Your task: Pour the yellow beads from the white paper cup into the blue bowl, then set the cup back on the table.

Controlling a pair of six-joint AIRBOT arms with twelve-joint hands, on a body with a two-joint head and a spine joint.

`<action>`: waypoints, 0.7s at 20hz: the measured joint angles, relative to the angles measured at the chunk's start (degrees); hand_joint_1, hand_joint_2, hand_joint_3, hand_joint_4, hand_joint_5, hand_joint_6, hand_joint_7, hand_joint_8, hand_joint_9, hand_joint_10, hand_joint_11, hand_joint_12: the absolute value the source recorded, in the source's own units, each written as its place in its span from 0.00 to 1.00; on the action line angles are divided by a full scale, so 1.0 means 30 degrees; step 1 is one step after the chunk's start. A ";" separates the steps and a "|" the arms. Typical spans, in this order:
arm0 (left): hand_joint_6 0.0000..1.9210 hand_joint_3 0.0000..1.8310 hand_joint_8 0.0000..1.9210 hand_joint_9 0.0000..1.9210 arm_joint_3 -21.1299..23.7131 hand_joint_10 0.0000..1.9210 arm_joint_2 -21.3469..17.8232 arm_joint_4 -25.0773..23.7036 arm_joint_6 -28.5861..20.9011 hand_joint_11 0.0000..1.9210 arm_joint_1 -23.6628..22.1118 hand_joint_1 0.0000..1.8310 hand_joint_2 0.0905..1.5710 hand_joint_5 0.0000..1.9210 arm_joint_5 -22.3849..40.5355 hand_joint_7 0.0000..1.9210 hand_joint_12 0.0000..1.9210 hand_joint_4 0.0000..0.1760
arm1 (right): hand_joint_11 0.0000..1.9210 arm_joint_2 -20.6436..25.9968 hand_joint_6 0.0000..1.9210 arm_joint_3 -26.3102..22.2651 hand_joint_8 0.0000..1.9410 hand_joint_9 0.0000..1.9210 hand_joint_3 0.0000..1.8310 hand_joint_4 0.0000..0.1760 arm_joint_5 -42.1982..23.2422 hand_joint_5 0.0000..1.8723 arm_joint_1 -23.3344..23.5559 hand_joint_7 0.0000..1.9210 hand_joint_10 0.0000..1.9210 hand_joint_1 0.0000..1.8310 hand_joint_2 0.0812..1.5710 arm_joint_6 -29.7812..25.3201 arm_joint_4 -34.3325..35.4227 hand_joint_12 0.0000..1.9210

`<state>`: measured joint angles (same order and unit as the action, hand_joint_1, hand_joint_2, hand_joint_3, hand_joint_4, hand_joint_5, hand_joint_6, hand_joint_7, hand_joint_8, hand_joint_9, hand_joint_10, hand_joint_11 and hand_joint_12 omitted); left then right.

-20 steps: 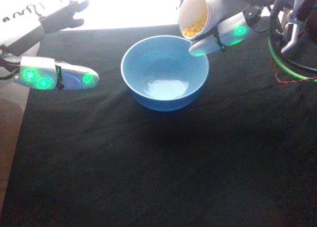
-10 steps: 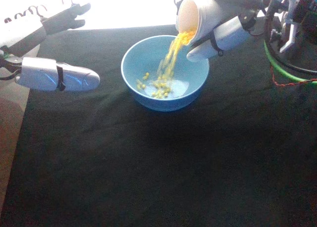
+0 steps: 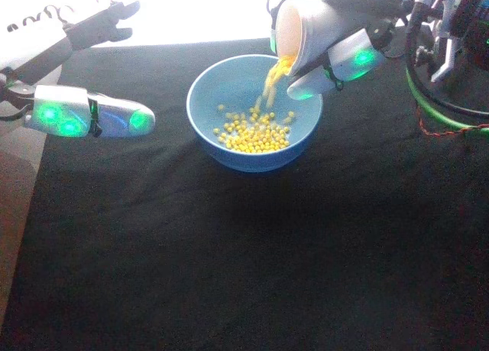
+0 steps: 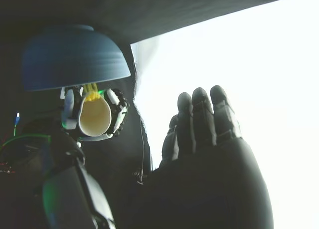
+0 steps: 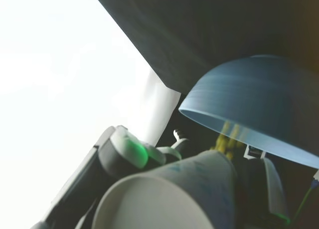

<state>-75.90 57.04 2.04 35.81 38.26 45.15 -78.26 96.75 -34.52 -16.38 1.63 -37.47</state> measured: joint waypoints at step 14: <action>0.00 0.00 0.00 0.11 0.0000 0.00 0.0000 -0.0044 0.0000 0.01 -0.0007 0.29 0.44 0.02 0.0000 0.13 0.08 0.59 | 0.57 0.0000 0.52 -0.0102 0.85 0.53 0.00 1.00 0.0248 0.51 0.0058 0.46 0.99 0.55 0.70 0.0000 -0.0532 1.00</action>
<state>-75.90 57.04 1.91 35.81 38.24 45.15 -78.26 96.44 -33.78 -16.21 1.63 -39.07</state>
